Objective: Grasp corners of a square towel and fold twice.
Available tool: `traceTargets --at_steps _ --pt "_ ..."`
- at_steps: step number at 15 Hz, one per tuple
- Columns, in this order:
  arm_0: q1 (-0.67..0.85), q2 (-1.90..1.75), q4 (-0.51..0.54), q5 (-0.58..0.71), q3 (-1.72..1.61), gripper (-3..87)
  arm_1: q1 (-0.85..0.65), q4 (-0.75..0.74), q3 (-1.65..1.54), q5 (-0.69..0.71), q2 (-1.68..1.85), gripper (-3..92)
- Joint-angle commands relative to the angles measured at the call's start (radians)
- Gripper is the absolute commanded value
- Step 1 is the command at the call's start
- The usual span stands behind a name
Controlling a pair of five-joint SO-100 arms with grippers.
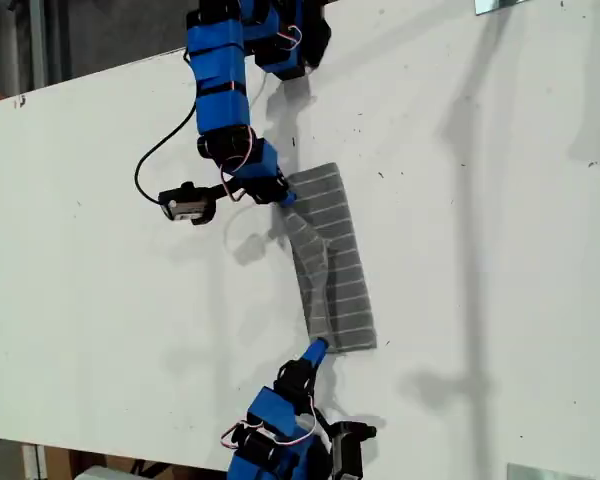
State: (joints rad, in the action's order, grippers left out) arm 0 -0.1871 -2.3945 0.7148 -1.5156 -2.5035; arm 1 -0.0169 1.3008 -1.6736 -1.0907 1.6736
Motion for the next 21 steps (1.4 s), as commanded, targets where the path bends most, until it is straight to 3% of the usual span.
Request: traceTargets --at_steps 1,5,12,18,21 --pt "0.048 -0.152 -0.038 -0.040 -0.132 -0.4 -0.098 -0.029 -0.009 0.041 0.000 -0.2" --pt "0.097 -0.213 0.000 -0.046 -0.192 -0.4 -0.218 -0.057 0.000 0.089 -0.175 -0.2" --pt "0.044 -0.169 0.026 -0.048 -0.140 -0.4 0.026 0.052 0.026 0.014 -0.058 -0.2" --pt "-0.081 0.124 -0.201 -0.127 -0.106 -0.4 0.170 0.069 0.017 -0.071 -0.117 -0.2" --pt "-0.133 0.298 -0.247 -0.132 0.038 -0.4 0.239 0.077 0.020 -0.121 -0.135 -0.2"
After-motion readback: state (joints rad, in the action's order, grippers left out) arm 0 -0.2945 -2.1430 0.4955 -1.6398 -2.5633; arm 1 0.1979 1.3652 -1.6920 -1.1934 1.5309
